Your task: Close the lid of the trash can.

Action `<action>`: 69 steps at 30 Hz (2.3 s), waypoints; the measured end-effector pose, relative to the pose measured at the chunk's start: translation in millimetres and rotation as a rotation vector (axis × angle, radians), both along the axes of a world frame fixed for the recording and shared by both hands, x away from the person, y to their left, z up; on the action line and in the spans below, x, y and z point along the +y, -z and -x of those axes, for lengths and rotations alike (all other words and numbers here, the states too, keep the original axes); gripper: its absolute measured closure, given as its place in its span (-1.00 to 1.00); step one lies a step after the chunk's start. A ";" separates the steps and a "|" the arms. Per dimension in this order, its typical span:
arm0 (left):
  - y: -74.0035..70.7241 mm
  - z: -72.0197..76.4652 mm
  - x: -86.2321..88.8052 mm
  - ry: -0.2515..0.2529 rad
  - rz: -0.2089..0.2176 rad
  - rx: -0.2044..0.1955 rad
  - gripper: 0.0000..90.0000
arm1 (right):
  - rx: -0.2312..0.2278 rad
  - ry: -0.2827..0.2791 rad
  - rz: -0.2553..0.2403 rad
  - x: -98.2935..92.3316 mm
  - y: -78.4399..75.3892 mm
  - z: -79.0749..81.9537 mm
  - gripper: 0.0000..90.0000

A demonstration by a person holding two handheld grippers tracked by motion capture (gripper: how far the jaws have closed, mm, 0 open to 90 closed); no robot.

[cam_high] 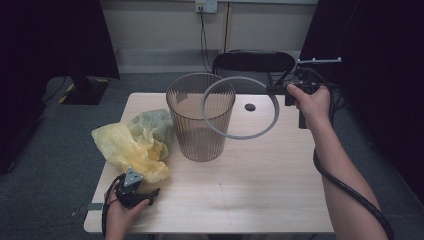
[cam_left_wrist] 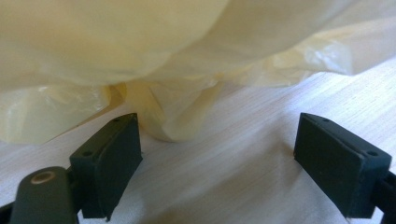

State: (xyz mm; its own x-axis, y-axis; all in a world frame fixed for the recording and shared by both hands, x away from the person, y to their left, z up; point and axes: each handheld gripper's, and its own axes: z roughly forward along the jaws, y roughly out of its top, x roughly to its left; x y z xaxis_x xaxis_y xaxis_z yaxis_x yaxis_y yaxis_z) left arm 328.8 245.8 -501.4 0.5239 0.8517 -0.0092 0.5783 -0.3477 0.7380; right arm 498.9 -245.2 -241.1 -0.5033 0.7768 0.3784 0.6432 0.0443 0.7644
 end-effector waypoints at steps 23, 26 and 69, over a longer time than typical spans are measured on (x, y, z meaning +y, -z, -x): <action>0.0 0.0 0.1 0.000 0.000 -0.001 -0.68 | -0.020 0.036 -0.002 24.2 0.4 -13.4 0.86; 0.0 0.0 0.1 0.000 0.000 -0.001 -0.68 | -0.022 0.038 -0.002 27.4 0.4 -15.5 0.86; 0.0 -0.1 0.2 0.001 0.000 -0.001 -0.68 | -0.048 0.106 -0.071 71.8 7.0 -41.0 0.86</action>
